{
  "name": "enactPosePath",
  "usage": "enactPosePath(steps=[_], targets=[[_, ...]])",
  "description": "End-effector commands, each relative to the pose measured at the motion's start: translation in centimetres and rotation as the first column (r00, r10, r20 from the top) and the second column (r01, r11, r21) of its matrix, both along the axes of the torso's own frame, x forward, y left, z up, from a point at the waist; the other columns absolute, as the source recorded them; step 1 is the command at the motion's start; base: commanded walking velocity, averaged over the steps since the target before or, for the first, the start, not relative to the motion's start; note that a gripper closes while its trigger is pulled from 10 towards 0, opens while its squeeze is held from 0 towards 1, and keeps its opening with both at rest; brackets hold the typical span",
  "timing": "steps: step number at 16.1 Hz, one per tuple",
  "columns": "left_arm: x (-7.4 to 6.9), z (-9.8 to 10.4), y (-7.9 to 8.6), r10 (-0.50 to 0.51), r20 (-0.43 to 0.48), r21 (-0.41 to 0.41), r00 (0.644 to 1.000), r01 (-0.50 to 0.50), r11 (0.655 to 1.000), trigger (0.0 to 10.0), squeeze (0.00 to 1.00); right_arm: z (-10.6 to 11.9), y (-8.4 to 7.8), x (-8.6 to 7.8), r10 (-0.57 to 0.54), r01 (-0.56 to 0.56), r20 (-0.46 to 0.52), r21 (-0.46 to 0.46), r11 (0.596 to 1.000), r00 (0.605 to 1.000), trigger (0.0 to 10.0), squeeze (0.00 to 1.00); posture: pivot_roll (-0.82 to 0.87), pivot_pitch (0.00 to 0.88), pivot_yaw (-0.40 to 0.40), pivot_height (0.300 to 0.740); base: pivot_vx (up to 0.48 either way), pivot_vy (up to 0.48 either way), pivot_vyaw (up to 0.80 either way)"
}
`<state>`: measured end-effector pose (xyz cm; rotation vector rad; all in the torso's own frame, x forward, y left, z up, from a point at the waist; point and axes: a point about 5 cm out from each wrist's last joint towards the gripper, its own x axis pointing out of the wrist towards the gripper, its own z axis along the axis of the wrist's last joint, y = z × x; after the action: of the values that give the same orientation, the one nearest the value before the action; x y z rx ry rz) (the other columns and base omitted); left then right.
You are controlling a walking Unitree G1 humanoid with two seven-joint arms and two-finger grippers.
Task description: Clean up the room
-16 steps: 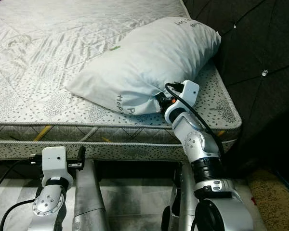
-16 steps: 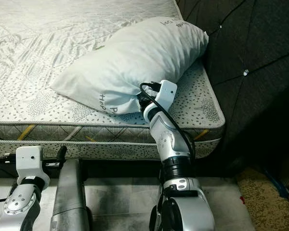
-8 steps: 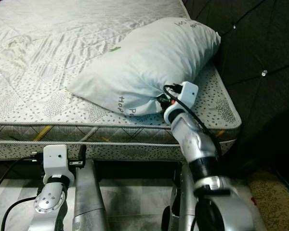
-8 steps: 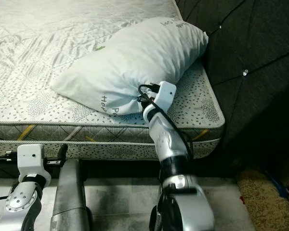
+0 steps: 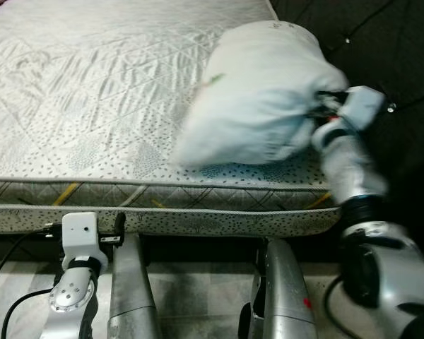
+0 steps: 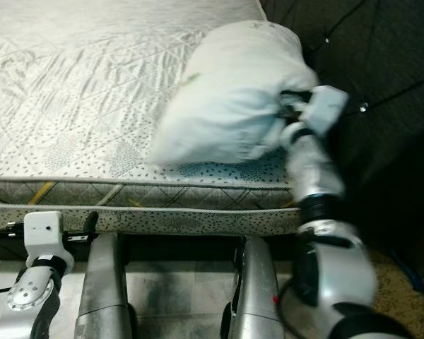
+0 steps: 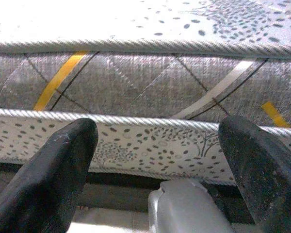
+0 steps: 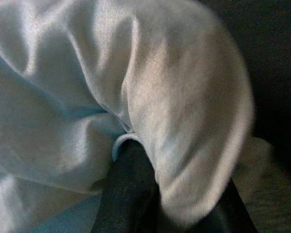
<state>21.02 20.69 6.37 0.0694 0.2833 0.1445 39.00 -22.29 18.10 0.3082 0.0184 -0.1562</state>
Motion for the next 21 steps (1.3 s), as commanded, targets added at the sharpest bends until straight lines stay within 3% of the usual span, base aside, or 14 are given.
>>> enactPosePath(steps=[1, 3, 6, 8, 9, 11, 12, 14, 15, 17, 18, 20, 21], targets=[[0.2, 0.2, -0.1, -0.011, 0.015, -0.013, 1.000, 0.011, 1.000, 10.0, 0.00, 3.6, -2.6, 0.0, -0.116, 0.116, 0.139, 0.005, 0.993, 0.983, 0.0, 0.00, 0.11, 0.018, -0.037, 0.461, 0.000, 0.000, 0.00], [0.1, 0.3, 0.1, -0.007, 0.013, -0.008, 1.000, 0.007, 1.000, 10.0, 0.00, 2.3, -5.7, -1.6, -0.237, 0.242, 0.123, -0.027, 0.970, 0.964, 0.0, 0.00, 0.11, 0.019, -0.033, 0.461, 0.000, 0.000, 0.00], [0.0, 0.2, 0.2, -0.011, 0.007, -0.005, 1.000, 0.011, 1.000, 10.0, 0.00, -1.5, -7.3, -4.9, -0.302, 0.308, 0.067, -0.132, 0.942, 0.951, 0.0, 0.00, 0.10, 0.020, -0.028, 0.461, 0.000, 0.000, 0.00], [0.1, 0.1, 0.2, -0.014, 0.005, -0.005, 1.000, 0.014, 1.000, 10.0, 0.00, -3.3, -6.7, -7.1, -0.297, 0.300, 0.043, -0.160, 0.940, 0.954, 0.0, 0.00, 0.09, 0.021, -0.024, 0.461, 0.000, 0.000, 0.00], [0.2, 0.1, 0.0, -0.030, 0.007, -0.003, 1.000, 0.030, 1.000, 10.0, 0.00, -4.4, -5.2, -9.0, -0.268, 0.271, 0.043, -0.196, 0.942, 0.963, 0.0, 0.00, 0.08, 0.021, -0.020, 0.461, 0.000, 0.000, 0.00], [0.2, 0.1, -0.1, -0.036, 0.005, -0.002, 0.999, 0.036, 0.999, 10.0, 0.00, -5.0, -4.1, -9.8, -0.226, 0.227, 0.028, -0.216, 0.950, 0.974, 0.0, 0.00, 0.08, 0.021, -0.016, 0.461, 0.000, 0.000, 0.00], [0.4, 0.1, -0.2, -0.038, 0.005, -0.003, 0.999, 0.038, 0.999, 10.0, 0.00, -6.5, -1.4, -10.5, -0.123, 0.116, -0.031, -0.166, 0.979, 0.992, 0.0, 0.00, 0.07, 0.020, -0.014, 0.461, 0.000, 0.000, 0.00], [0.6, 0.1, -0.2, -0.039, 0.006, -0.004, 0.999, 0.039, 0.999, 10.0, 0.00, -5.5, 0.8, -9.7, -0.012, 0.013, 0.012, -0.160, 0.987, 1.000, 0.0, 0.00, 0.08, 0.016, -0.013, 0.461, 0.000, 0.000, 0.00], [0.6, 0.0, -0.2, -0.019, -0.001, 0.002, 1.000, 0.019, 1.000, 10.0, 0.00, -4.4, 1.8, -8.3, 0.058, -0.053, 0.028, -0.158, 0.986, 0.998, 0.0, 0.00, 0.08, 0.010, -0.014, 0.461, 0.000, 0.000, 0.00], [0.5, 0.3, -1.0, -0.044, 0.008, 0.000, 0.999, 0.044, 0.999, 10.0, 0.00, -2.3, 1.8, -5.9, 0.142, -0.128, 0.060, -0.197, 0.972, 0.988, 0.0, 0.00, 0.11, 0.001, -0.028, 0.461, 0.000, 0.000, 0.00], [0.4, 0.6, -1.2, -0.055, 0.027, 0.009, 0.998, 0.055, 0.998, 10.0, 0.00, -1.0, 1.3, -4.7, 0.162, -0.139, 0.074, -0.246, 0.959, 0.984, 0.0, 0.00, 0.11, 0.000, -0.032, 0.461, 0.000, 0.000, 0.00], [0.5, 0.4, -1.1, -0.034, 0.026, 0.006, 0.999, 0.034, 0.999, 10.0, 0.00, 0.3, -1.1, -2.7, 0.099, -0.080, 0.052, -0.283, 0.956, 0.994, 0.0, 0.00, 0.13, 0.000, -0.048, 0.461, 0.000, 0.000, 0.00], [0.5, 0.4, -0.9, -0.022, 0.026, 0.008, 0.999, 0.022, 1.000, 10.0, 0.00, 1.4, -3.1, -1.9, 0.031, -0.012, 0.053, -0.313, 0.950, 0.998, 0.0, 0.00, 0.13, 0.000, -0.049, 0.461, 0.000, 0.000, 0.00]])
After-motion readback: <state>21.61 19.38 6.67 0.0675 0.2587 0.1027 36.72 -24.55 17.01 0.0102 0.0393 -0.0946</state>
